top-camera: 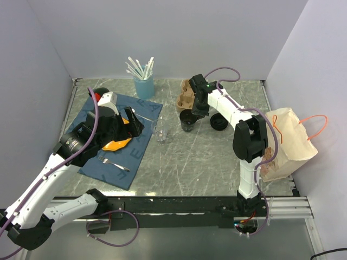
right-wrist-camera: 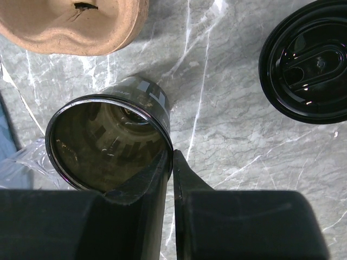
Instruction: Pack the takeout coffee
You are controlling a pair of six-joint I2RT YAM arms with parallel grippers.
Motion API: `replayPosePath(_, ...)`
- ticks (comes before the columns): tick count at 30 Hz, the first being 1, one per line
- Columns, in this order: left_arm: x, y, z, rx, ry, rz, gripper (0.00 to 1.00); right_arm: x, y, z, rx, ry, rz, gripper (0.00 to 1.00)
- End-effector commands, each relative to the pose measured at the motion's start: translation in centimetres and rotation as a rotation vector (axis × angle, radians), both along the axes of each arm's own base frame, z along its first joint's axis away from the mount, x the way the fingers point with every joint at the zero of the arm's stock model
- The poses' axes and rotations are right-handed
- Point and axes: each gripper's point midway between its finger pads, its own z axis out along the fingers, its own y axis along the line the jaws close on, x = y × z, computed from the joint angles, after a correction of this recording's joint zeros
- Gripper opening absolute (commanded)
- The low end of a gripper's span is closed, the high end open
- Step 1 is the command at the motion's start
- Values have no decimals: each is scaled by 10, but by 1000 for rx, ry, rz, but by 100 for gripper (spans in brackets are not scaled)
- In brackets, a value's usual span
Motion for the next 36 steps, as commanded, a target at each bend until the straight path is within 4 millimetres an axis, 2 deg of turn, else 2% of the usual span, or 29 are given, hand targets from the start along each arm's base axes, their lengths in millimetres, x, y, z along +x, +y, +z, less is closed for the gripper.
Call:
replayPosePath(1, 3, 0, 10, -15, -44, 6, 97, 9, -2, 18, 13, -51, -17, 17)
replayPosePath(8, 3, -2, 12, -29, -41, -1, 97, 9, 0, 21, 22, -53, -11, 17)
replayPosePath(10, 3, -3, 11, -30, -39, -2, 97, 9, 1, 21, 26, -57, -3, 12)
replayPosePath(13, 2, -3, 12, -35, -41, -4, 97, 9, 2, 21, 29, -53, -1, 10)
replayPosePath(16, 3, -4, 13, -38, -40, -5, 97, 9, 3, 23, 36, -56, -1, 10)
replayPosePath(19, 2, -4, 12, -39, -38, -6, 97, 9, 3, 25, 39, -57, -3, 16)
replayPosePath(24, 3, -6, 13, -44, -40, -9, 97, 7, 7, 23, 58, -46, 8, 10)
replayPosePath(28, 3, -5, 12, -39, -39, -8, 97, 7, 7, 25, 60, -47, -2, 14)
replayPosePath(33, 3, -5, 10, -36, -35, -10, 97, 8, 9, 28, 69, -50, 8, 11)
replayPosePath(36, 3, -5, 10, -34, -36, -10, 97, 7, 9, 28, 70, -44, 1, 13)
